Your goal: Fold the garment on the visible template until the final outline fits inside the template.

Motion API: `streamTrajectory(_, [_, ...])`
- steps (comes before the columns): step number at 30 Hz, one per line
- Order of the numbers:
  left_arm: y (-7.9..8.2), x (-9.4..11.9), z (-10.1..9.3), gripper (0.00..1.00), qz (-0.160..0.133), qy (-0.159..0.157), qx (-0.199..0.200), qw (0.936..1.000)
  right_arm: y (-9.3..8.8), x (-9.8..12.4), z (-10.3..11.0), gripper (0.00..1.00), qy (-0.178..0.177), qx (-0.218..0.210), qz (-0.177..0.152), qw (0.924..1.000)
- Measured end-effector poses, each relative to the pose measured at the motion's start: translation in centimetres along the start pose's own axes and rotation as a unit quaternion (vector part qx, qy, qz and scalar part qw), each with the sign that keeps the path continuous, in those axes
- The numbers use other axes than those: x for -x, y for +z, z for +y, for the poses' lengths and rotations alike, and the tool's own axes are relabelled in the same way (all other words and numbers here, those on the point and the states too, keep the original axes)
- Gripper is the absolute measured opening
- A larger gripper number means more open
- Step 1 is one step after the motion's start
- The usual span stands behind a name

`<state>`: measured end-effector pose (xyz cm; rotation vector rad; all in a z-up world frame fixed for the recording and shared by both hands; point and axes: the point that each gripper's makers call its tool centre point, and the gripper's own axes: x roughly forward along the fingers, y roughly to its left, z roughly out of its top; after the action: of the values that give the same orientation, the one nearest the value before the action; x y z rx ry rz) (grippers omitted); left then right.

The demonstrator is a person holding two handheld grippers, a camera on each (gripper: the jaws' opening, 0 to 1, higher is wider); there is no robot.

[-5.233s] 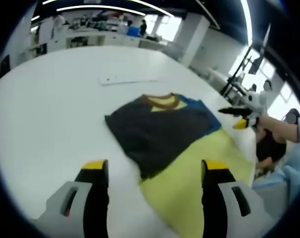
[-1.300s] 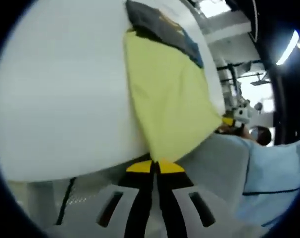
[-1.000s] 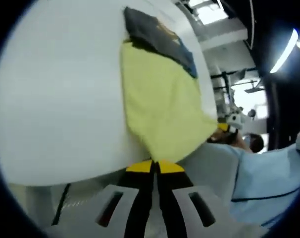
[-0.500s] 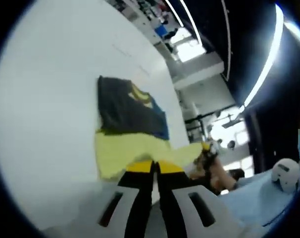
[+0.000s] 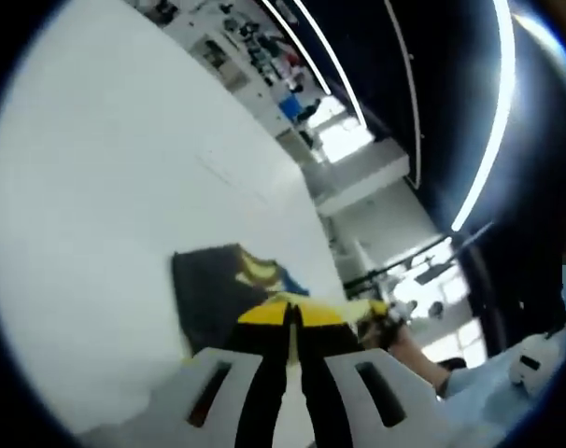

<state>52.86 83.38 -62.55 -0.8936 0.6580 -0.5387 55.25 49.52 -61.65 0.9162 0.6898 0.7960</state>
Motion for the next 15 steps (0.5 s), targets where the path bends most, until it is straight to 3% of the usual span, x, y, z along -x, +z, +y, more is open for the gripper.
streamTrajectory(6, [2.1, -2.7, 2.3, 0.00, -0.018, 0.009, 0.008, 0.9998, 3.5, -2.0, -3.4, 0.00, -0.008, 0.003, -0.003, 1.0000])
streamTrajectory(7, [2.3, -3.1, 2.9, 0.00, -0.020, 0.011, 0.008, 0.9997, 4.1, -2.2, -4.8, 0.00, -0.019, 0.002, -0.001, 0.9998])
streamTrajectory(11, [2.7, -4.5, 4.9, 0.00, -0.023, 0.020, 0.021, 0.9993, 5.0, -3.4, -7.2, 0.00, -0.030, -0.003, -0.001, 0.9995])
streamTrajectory(15, [2.2, -5.7, 7.6, 0.00, -0.016, 0.049, 0.039, 0.9979, 4.8, -4.4, -10.0, 0.00, -0.057, -0.001, 0.013, 0.9983])
